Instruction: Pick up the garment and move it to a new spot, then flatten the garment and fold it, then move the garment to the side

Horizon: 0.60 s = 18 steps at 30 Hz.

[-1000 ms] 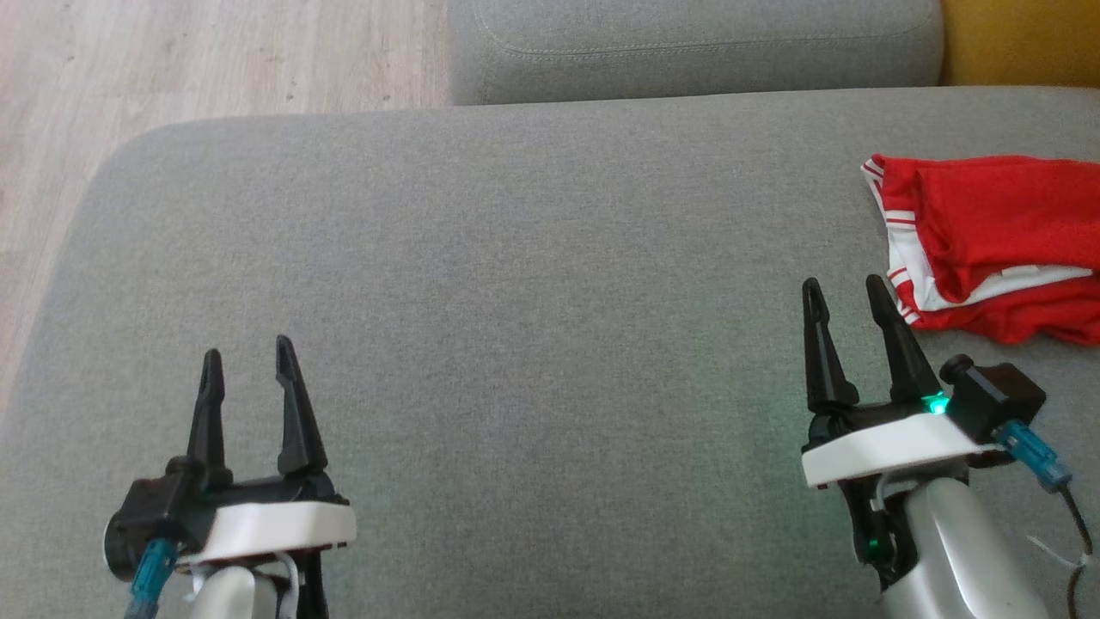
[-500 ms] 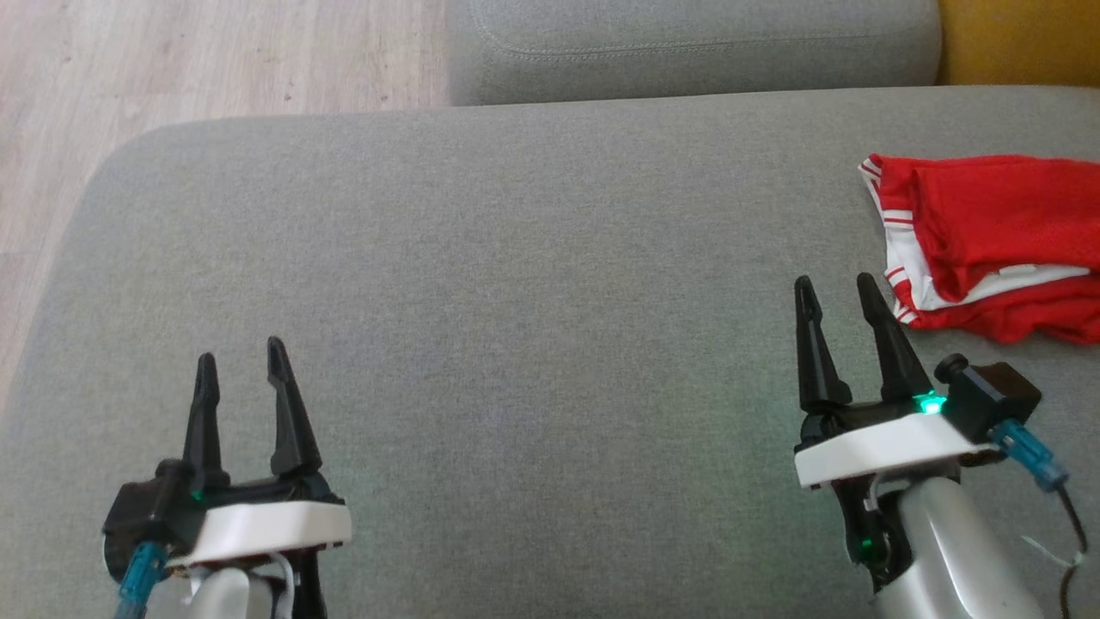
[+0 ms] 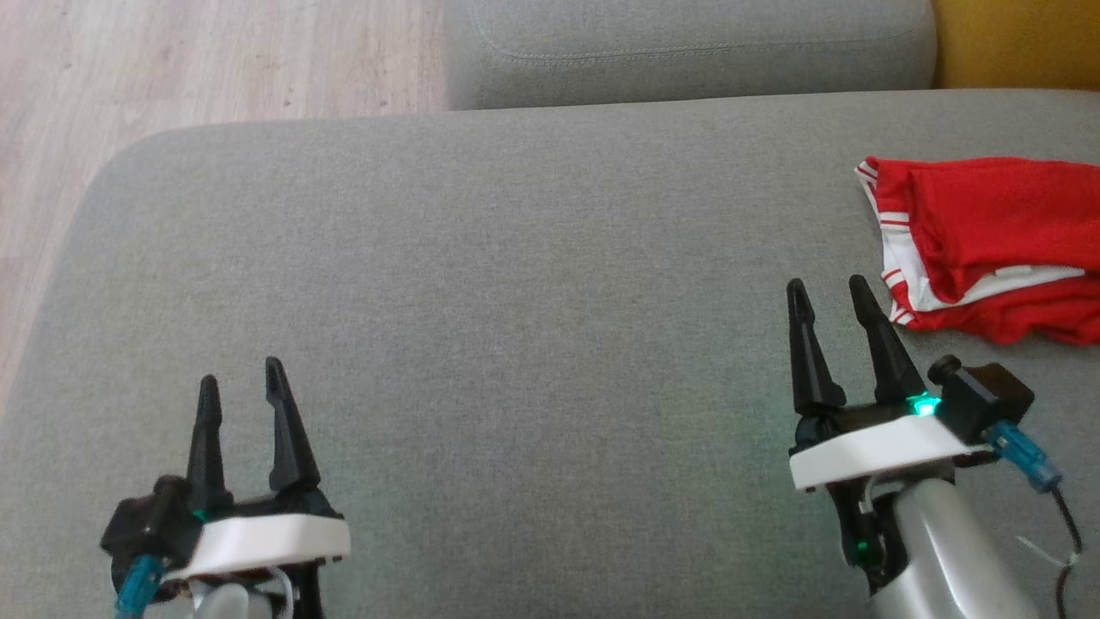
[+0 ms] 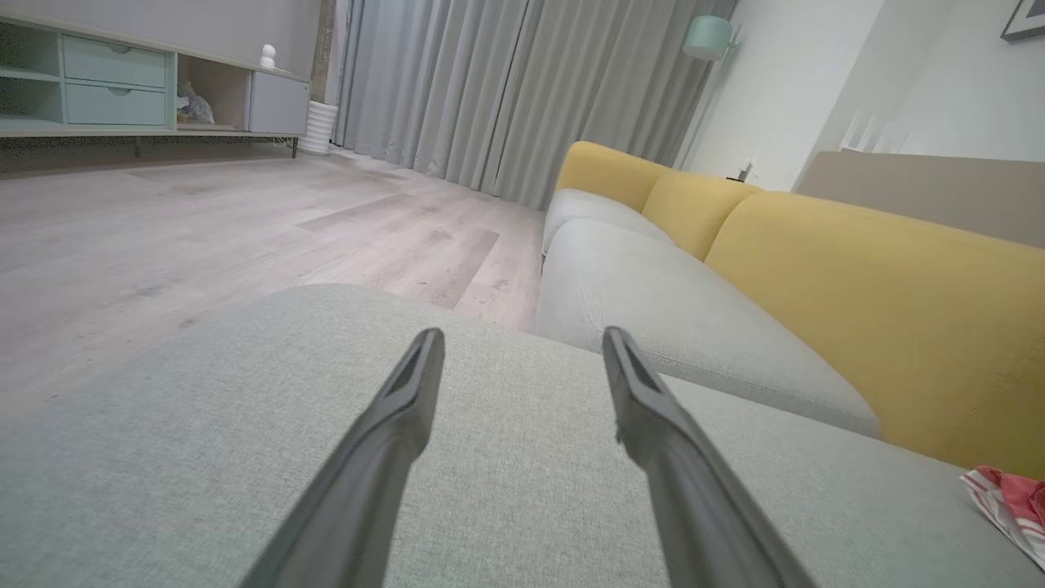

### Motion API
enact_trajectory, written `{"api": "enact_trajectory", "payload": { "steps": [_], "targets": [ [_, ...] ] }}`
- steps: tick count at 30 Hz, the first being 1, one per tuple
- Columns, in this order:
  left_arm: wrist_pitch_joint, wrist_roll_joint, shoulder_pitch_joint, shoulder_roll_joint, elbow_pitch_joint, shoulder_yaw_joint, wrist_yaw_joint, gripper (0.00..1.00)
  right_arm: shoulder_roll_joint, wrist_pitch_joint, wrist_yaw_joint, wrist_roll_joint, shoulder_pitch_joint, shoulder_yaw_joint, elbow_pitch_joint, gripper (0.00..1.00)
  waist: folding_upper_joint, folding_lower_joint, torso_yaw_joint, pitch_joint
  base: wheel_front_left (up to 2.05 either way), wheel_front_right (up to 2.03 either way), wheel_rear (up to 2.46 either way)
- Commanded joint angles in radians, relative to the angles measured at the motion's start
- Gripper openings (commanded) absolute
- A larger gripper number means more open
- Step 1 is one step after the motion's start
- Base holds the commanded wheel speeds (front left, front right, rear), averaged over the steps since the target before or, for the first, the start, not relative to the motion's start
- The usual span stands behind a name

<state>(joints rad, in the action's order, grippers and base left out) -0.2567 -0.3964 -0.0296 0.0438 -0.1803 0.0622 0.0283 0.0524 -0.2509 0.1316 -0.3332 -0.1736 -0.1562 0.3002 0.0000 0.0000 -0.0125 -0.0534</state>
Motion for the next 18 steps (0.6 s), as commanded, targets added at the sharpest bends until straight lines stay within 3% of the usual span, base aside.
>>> {"api": "enact_trajectory", "payload": {
  "steps": [1,18],
  "targets": [
    [0.0,0.0,0.0,0.0,-0.005,0.0,0.002,0.0,0.0,0.0,0.0,-0.001,0.001,0.0,0.004,0.0,0.0,0.0,0.0,0.0,0.0,0.0,0.0],
    [0.044,-0.141,-0.002,0.0,-0.052,-0.018,-0.016,0.0,0.007,0.035,0.0,-0.159,0.023,0.02,0.031,0.0,0.0,0.0,0.002,0.006,0.0,0.0,0.0]
  ]
}}
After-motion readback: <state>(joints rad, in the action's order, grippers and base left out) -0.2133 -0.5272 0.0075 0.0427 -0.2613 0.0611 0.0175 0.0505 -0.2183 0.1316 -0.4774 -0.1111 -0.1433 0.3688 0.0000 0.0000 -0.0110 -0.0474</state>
